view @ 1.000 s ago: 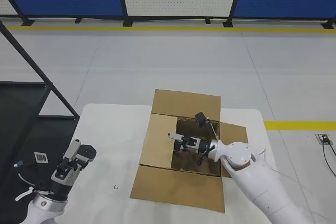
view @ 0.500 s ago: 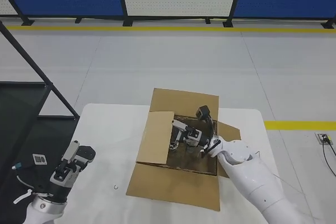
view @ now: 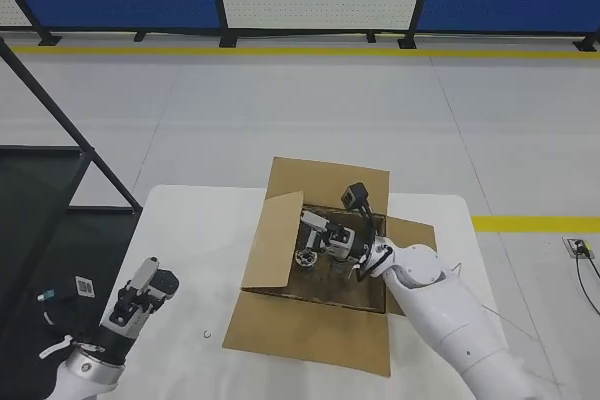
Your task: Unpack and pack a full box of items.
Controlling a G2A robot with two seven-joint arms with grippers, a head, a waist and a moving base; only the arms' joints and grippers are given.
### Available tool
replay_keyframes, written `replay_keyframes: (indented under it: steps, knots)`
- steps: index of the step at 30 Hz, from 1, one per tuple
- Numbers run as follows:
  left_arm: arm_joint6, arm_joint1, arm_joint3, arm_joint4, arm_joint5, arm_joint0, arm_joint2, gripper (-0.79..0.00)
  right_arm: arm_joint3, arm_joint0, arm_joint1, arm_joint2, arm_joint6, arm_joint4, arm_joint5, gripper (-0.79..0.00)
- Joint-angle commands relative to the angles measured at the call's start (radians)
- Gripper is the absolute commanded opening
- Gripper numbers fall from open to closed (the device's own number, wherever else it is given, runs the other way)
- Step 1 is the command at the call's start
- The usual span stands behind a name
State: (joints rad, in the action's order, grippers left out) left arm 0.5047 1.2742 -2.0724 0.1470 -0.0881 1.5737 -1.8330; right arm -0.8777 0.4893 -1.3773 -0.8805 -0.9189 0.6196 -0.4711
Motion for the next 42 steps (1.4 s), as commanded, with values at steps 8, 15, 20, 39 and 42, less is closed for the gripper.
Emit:
replay_keyframes:
  steps: [8,15,20,39,42]
  knots:
    - [-0.004,-0.006,0.059,-0.010,0.015,-0.027,0.033,0.000,-0.086,-0.008,-0.016,0.015,0.114,-0.079,0.065,0.000]
    - [-0.038,-0.008,0.060,0.048,-0.009,0.011,-0.024,0.000,-0.127,-0.029,-0.065,0.099,0.270,-0.134,0.124,0.000]
    - [-0.047,-0.009,0.070,0.094,-0.027,0.039,-0.064,0.000,-0.091,-0.066,-0.100,0.148,0.270,-0.117,0.157,0.000]
    - [-0.024,-0.014,0.085,0.118,-0.045,0.066,-0.088,0.000,-0.108,-0.053,-0.124,0.167,0.327,-0.132,0.168,0.000]
    - [-0.024,-0.014,0.085,0.118,-0.045,0.066,-0.088,0.000,-0.081,-0.081,-0.151,0.196,0.361,-0.139,0.181,0.000]
